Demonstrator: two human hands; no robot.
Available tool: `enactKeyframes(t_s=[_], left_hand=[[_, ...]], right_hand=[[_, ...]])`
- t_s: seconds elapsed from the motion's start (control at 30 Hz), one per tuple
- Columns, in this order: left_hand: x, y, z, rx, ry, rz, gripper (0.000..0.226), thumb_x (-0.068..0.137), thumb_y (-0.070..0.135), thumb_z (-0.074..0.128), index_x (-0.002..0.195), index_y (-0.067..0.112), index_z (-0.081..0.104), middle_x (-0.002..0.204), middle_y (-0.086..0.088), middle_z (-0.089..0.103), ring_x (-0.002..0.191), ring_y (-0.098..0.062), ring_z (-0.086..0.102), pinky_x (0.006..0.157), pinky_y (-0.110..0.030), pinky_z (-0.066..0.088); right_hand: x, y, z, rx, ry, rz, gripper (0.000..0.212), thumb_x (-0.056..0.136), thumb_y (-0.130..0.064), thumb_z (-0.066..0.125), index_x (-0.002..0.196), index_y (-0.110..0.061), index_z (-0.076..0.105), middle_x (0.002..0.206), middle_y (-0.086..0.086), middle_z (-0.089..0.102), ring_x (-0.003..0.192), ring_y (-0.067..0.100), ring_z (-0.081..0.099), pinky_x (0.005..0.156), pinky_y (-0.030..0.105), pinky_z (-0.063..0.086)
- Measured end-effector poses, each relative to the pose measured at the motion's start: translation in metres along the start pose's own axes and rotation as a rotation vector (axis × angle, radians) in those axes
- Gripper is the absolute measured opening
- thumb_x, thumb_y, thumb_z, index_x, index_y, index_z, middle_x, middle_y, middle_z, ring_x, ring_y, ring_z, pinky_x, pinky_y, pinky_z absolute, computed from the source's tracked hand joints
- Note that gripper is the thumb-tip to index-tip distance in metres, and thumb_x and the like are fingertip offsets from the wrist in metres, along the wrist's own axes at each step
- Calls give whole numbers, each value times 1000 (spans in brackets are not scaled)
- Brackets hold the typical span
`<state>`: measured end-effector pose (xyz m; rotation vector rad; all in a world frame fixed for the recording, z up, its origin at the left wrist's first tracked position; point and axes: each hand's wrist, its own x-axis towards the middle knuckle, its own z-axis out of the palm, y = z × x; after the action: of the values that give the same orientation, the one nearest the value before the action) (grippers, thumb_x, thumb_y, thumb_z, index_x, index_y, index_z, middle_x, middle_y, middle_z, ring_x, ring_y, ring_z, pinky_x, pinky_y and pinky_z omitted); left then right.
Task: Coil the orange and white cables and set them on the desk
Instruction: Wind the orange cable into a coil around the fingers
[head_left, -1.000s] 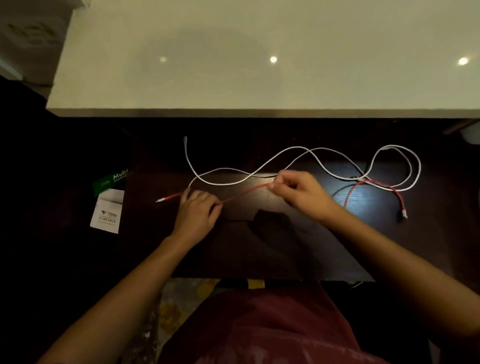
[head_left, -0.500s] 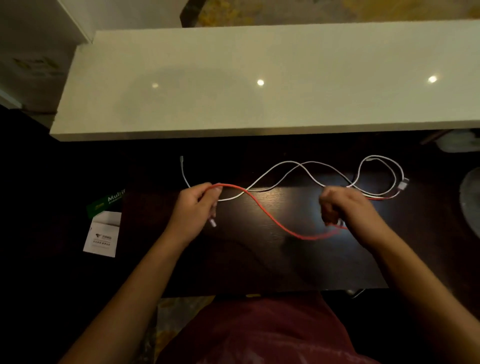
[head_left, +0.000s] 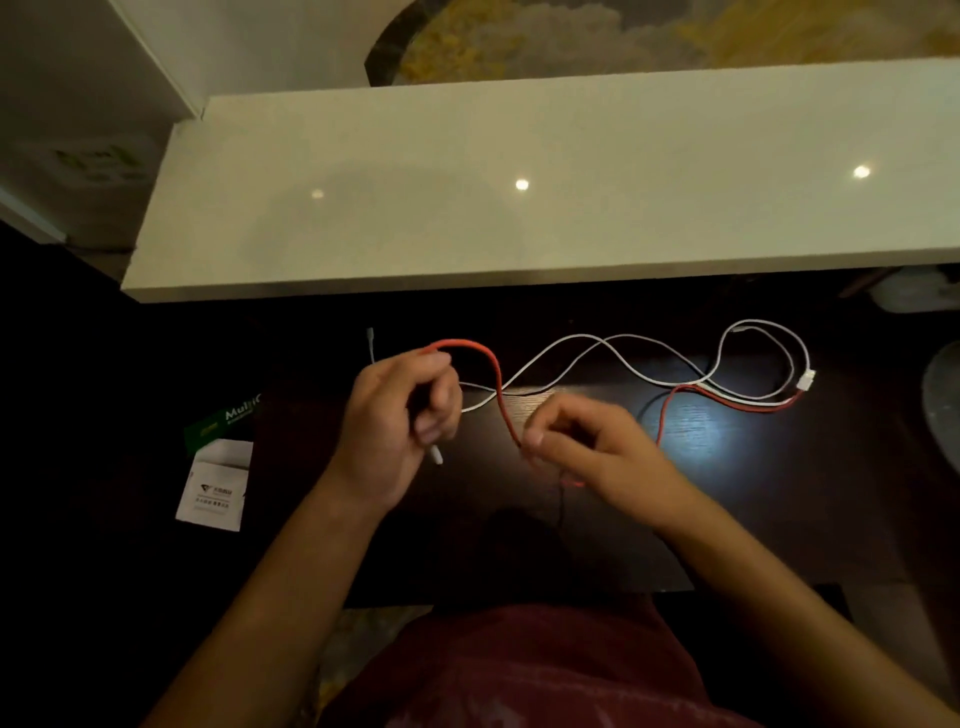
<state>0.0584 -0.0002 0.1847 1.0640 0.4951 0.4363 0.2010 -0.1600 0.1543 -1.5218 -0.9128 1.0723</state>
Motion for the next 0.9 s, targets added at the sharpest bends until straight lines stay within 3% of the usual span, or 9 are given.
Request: enactKeyframes(t_s=[0.1,0.23,0.33,0.47,0.53,0.63,0.73,0.83,0.9], left_hand=[[-9,11,-5,-84,-91,-8,34,86,23,51,54,12,51,42,3,32,39,-11,29,43,-22,28],[-20,15,6,-112,-229,-12,34,87,20,48,54,13,51,42,4,35,39,-10,29,43,-27,24],[-23,22,9,-171,-281,9,33,90,21,52,58,11,56,44,4,40,40,-9,35,46,-23,34],[-24,35,2,-213,-174,155,33,93,22,49,64,13,63,43,6,42,39,-8,39,45,-21,36],[-24,44,-6,-267,-129,248,34,95,30,50,70,15,68,42,8,43,38,-7,39,44,-21,34],[-24,63,-22,-338,-109,323,38,98,41,41,99,20,73,43,10,42,39,-3,35,43,-19,28],[-29,73,-36,-286,-38,379,40,100,30,41,138,24,54,48,7,44,42,-5,37,43,-20,33],[-36,64,-38,-146,27,363,44,104,20,36,147,21,45,54,4,57,48,-10,50,48,-23,41],[-39,56,-36,-55,6,339,42,106,19,32,146,22,45,70,-3,71,67,-18,67,62,-28,51]], right_hand=[[8,-3,-6,99,164,-32,33,85,-21,71,114,-9,61,102,1,67,90,10,64,76,27,55],[19,-7,7,-158,-1,-74,63,91,-34,69,149,-26,46,148,-9,54,136,3,50,105,24,48],[25,-6,24,-136,-52,-131,41,98,-23,63,138,-16,58,131,-5,67,125,8,61,106,25,46],[23,-8,37,-25,-74,-114,14,100,-19,59,104,-8,68,79,1,69,75,14,66,78,32,49],[20,-6,41,-113,-86,-116,19,102,-23,56,94,-10,67,65,0,63,63,13,60,69,33,45],[17,3,38,-348,-40,-96,32,102,-35,52,88,-12,69,59,-8,58,57,4,53,61,25,42],[14,16,36,-552,62,-54,35,104,-40,54,81,-16,67,59,-4,60,58,12,58,63,39,49],[11,16,43,-640,115,-28,32,102,-39,58,76,-21,66,59,-11,58,57,10,56,59,35,44],[8,6,51,-640,89,-38,31,101,-39,59,77,-22,68,59,-18,56,56,8,53,57,30,39]])
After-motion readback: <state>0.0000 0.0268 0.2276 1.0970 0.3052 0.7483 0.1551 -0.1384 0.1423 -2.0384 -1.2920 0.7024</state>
